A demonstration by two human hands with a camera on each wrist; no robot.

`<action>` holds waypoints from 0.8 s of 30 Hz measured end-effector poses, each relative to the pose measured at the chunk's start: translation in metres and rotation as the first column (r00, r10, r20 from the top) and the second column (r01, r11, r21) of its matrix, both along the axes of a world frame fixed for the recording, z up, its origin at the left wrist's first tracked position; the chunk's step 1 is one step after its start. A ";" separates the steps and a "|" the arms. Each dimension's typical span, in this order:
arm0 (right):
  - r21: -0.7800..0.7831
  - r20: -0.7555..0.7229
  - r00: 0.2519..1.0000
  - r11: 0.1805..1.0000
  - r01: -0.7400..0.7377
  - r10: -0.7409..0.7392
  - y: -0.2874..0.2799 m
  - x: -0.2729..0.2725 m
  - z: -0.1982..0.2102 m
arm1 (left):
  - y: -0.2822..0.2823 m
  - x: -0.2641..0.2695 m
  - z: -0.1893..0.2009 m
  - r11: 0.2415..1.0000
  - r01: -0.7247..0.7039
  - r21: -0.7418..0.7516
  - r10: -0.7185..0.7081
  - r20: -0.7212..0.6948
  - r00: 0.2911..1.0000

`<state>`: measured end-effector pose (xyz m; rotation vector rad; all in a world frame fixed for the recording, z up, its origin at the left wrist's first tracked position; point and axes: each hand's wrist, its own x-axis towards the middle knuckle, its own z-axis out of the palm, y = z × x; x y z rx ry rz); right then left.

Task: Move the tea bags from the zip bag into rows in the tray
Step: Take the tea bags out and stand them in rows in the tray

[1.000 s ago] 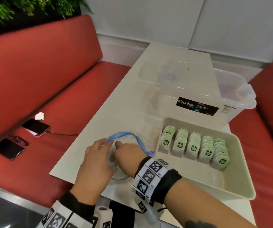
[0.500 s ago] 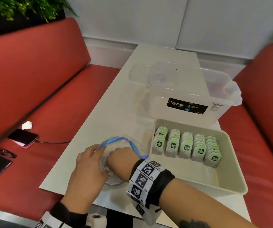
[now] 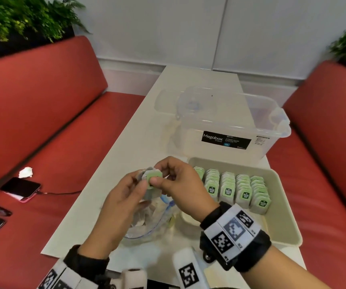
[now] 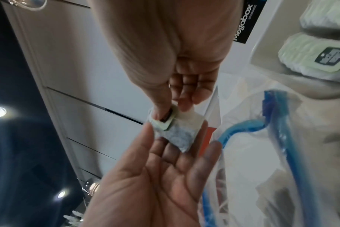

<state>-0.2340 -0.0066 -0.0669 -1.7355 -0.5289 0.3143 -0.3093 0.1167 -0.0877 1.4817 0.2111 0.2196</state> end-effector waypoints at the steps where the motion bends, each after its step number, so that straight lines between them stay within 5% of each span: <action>1: 0.007 0.002 1.000 1.000 0.021 -0.021 -0.004 0.001 0.000 | -0.005 0.004 0.001 1.000 0.009 -0.016 -0.009 -0.020 1.000; 7: -0.094 0.181 0.974 0.983 0.157 -0.138 -0.028 0.006 -0.001 | -0.025 0.019 -0.002 1.000 -0.002 -0.007 0.002 0.018 1.000; 15: -0.087 0.075 0.980 0.978 0.192 -0.185 -0.061 0.024 0.004 | -0.027 0.030 -0.007 0.983 -0.139 0.122 0.132 0.068 0.989; 24: -0.189 0.151 0.972 0.959 0.209 -0.182 -0.078 0.044 0.007 | -0.043 0.043 -0.016 0.881 0.121 0.457 -0.186 0.101 0.977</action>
